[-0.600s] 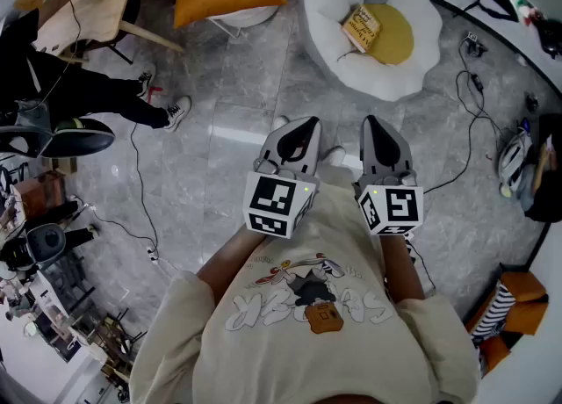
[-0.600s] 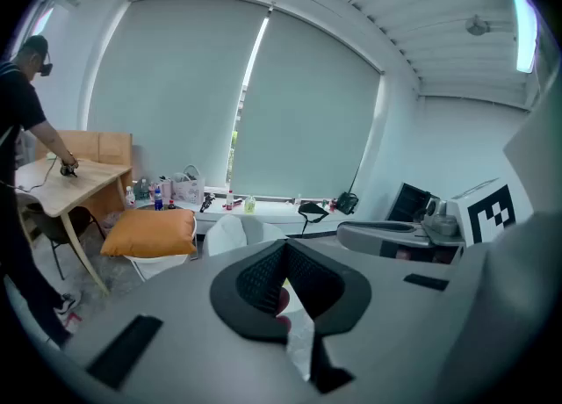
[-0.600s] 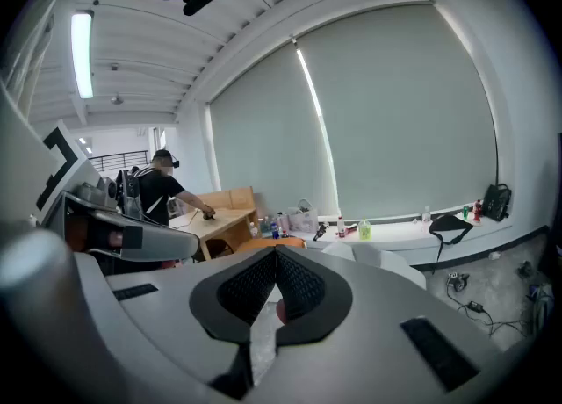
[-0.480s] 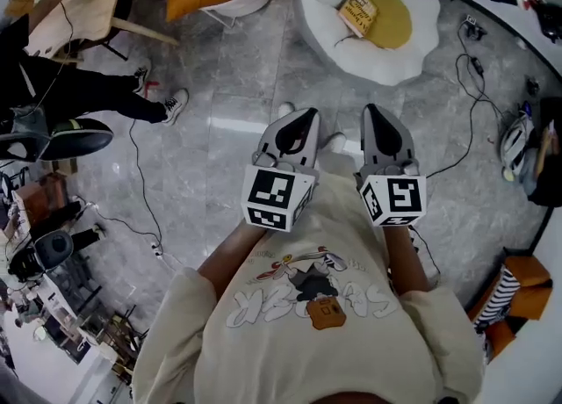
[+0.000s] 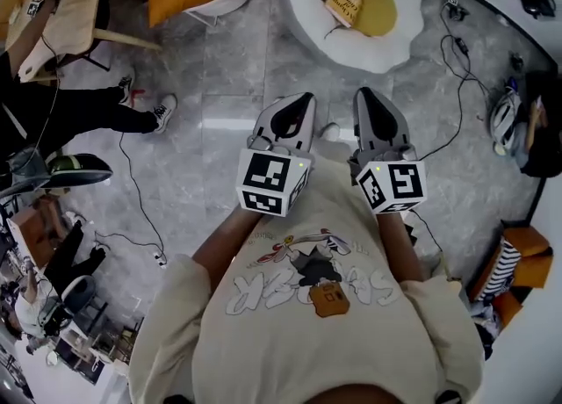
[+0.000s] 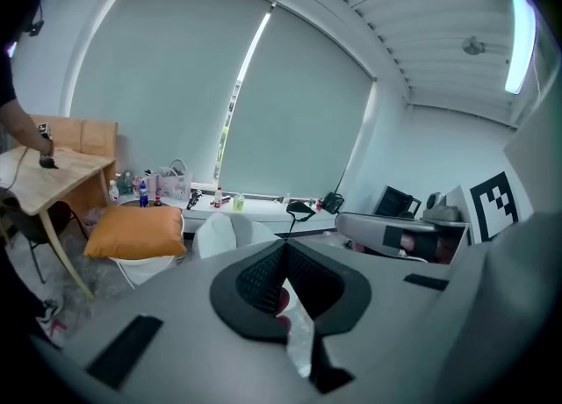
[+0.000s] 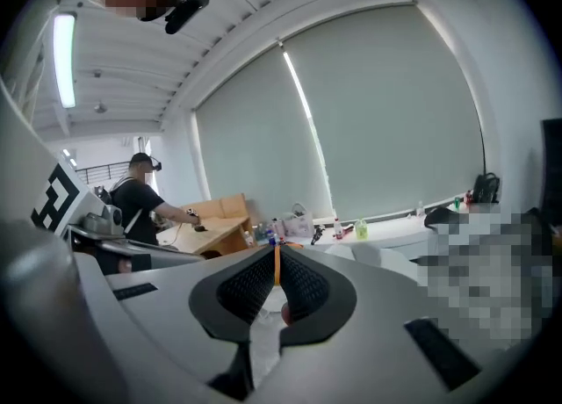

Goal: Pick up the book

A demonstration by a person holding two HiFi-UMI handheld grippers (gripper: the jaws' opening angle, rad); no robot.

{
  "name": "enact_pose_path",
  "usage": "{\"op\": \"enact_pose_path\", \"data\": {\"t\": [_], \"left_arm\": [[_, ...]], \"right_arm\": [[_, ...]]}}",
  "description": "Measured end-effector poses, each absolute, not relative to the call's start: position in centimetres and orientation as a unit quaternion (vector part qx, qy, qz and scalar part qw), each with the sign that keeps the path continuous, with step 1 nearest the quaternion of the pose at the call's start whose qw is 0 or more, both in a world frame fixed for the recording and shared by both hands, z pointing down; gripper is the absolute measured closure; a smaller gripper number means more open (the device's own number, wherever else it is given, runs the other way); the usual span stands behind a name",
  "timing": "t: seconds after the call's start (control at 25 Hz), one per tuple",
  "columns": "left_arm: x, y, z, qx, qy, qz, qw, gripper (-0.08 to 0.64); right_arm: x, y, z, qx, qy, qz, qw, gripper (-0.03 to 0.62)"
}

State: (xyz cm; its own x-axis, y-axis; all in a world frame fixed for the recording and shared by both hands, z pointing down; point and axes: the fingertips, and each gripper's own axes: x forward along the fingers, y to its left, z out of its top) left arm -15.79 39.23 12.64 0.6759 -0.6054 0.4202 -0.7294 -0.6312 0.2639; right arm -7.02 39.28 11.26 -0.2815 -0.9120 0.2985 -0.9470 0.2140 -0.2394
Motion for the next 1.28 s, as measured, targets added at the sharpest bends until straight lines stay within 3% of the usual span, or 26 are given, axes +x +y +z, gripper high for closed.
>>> {"op": "enact_pose_path", "data": {"t": [0.56,0.92,1.28], "left_arm": [[-23.4,32.8,13.6,0.893,-0.368,0.118,0.23,0.563],[-20.6,29.0,14.0,0.897,-0.36,0.118,0.227,0.562],[-12.6,22.2,14.5,0.892,-0.372,0.143,0.211,0.563]], "right_arm": [[-10.8,35.0,11.1,0.652,-0.734,0.182,0.059,0.569],[-8.4,31.1,11.1,0.659,-0.729,0.176,0.058,0.569],[-1.8,23.1,12.4,0.623,-0.759,0.169,0.084,0.569]]}}
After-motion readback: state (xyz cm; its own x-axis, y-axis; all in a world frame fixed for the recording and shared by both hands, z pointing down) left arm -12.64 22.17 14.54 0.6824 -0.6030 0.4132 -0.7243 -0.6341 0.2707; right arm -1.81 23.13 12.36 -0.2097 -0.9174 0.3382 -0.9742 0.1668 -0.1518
